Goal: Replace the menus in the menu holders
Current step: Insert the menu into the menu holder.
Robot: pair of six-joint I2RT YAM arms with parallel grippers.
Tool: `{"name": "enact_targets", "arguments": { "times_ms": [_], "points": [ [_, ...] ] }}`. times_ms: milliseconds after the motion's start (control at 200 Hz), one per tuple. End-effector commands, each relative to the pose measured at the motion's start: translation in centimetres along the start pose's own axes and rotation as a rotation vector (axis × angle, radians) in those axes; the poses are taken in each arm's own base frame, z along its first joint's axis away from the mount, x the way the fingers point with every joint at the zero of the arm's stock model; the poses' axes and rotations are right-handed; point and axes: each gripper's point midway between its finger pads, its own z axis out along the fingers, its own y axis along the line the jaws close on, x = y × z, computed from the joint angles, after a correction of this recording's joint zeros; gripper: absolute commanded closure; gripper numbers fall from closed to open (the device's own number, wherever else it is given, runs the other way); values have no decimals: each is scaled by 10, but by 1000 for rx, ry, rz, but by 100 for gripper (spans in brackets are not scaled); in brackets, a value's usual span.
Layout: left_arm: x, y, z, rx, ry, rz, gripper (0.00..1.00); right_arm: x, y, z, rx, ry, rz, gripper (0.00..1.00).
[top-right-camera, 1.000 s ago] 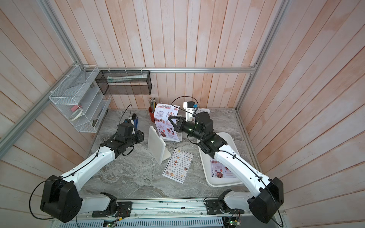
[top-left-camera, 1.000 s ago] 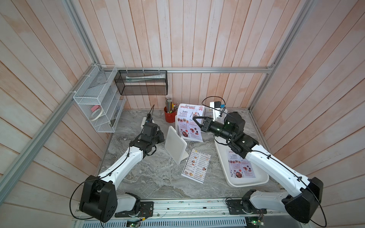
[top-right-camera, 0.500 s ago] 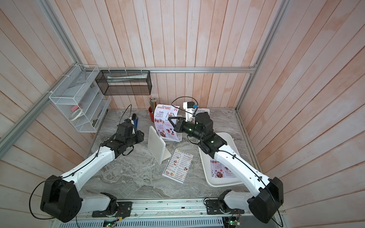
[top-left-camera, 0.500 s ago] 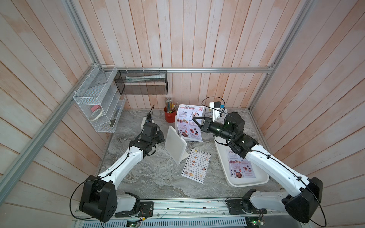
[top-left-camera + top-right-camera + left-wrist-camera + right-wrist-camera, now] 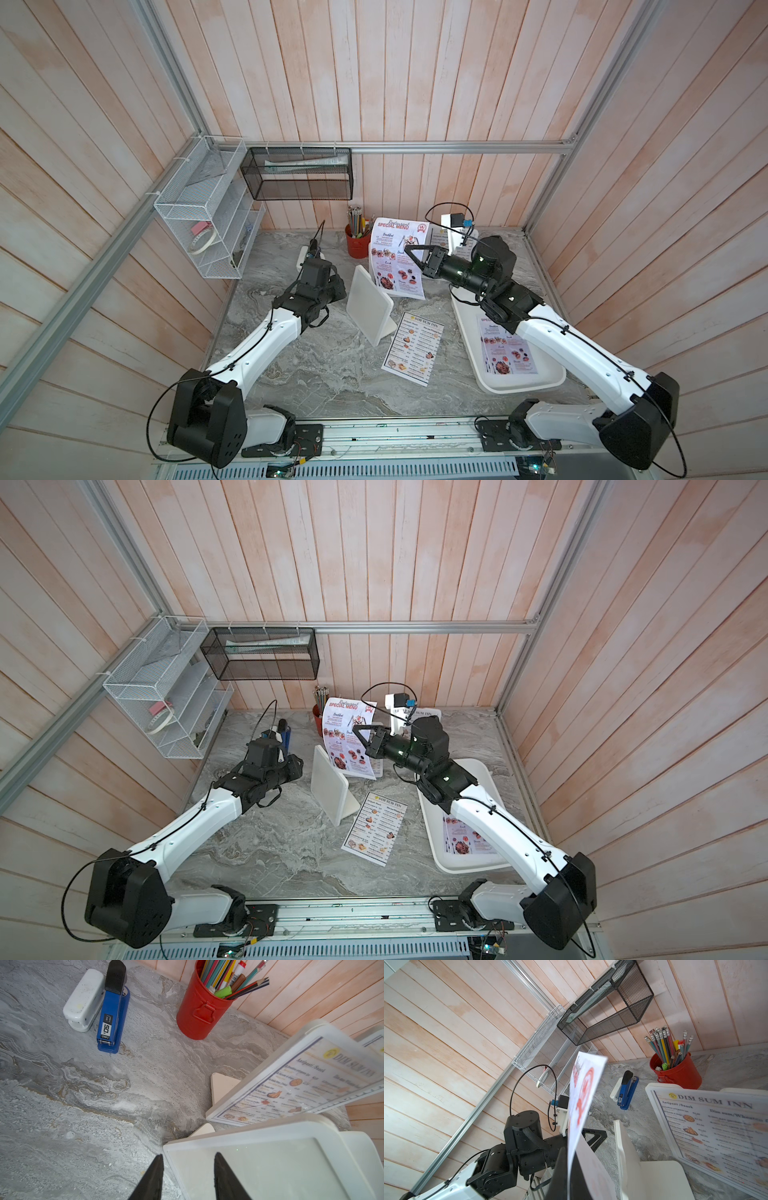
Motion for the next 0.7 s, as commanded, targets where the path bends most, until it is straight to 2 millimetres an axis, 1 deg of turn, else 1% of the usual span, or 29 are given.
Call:
{"name": "enact_targets", "arguments": {
  "times_ms": [0, 280, 695],
  "points": [
    [-7, -3, -8, 9, -21, 11, 58, -1, 0, -1, -9, -5, -6, 100],
    [-4, -3, -6, 14, -13, 7, 58, -4, 0, -2, -5, -19, -14, 100],
    [-4, -2, -6, 10, -13, 8, 58, 1, -5, 0, 3, -4, -7, 100]
  ]
}}
